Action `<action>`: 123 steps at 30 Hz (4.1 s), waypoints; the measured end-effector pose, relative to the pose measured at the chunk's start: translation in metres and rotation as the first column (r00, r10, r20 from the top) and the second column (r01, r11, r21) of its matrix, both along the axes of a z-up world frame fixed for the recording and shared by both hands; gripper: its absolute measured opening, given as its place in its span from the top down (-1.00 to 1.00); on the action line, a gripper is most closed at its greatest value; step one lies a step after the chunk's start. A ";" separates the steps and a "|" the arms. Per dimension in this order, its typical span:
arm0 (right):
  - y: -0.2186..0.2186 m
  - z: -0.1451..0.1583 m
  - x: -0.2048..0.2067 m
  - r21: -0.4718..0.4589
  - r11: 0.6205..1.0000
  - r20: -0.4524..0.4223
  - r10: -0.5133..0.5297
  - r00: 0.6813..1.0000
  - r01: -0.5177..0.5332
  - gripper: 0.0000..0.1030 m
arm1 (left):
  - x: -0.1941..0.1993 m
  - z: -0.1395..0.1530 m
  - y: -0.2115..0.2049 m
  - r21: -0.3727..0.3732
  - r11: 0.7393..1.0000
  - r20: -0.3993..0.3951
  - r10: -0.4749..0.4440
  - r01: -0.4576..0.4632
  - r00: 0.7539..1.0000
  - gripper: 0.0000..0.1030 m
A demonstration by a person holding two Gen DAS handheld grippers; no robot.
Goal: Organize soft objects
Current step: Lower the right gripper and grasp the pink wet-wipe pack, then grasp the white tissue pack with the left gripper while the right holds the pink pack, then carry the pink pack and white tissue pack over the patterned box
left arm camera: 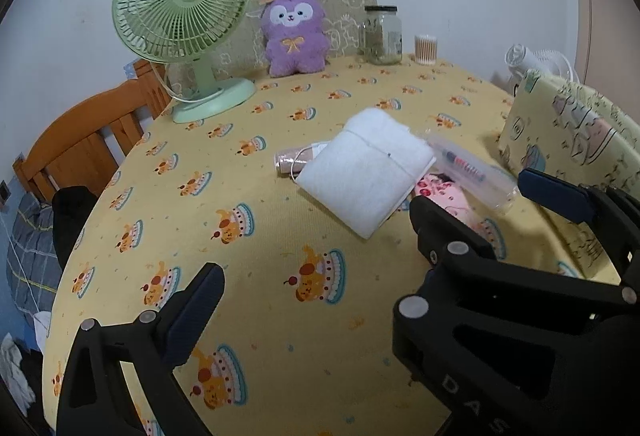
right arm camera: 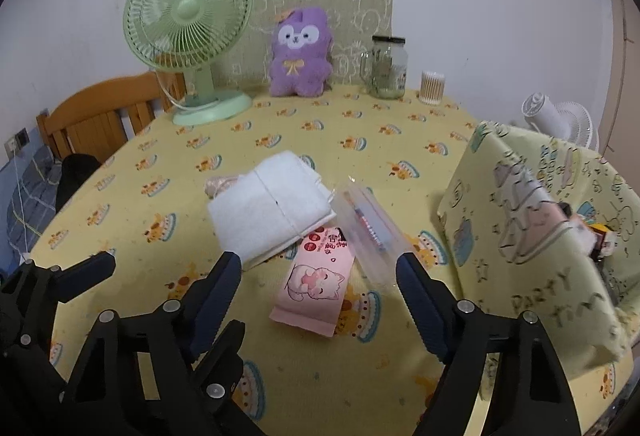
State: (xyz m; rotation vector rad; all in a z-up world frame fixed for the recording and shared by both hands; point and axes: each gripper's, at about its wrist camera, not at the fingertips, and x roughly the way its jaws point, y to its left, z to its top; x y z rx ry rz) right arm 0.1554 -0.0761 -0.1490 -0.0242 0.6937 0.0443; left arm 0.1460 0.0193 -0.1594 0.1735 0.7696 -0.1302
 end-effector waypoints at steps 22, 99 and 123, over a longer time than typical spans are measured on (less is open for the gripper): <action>-0.003 -0.013 0.034 0.025 0.999 -0.152 0.024 0.988 -0.021 0.17 | 0.026 -0.001 -0.006 0.035 0.998 -0.071 -0.054 0.057 0.996 -0.94; 0.004 0.083 -0.008 0.027 0.997 0.027 0.066 0.997 -0.067 0.16 | -0.009 0.085 0.006 -0.051 0.999 0.097 0.017 -0.012 0.995 0.48; -0.001 0.122 -0.030 0.036 0.994 0.119 0.097 0.988 -0.102 0.16 | -0.035 0.122 0.003 -0.065 0.997 0.193 0.053 -0.041 0.980 0.48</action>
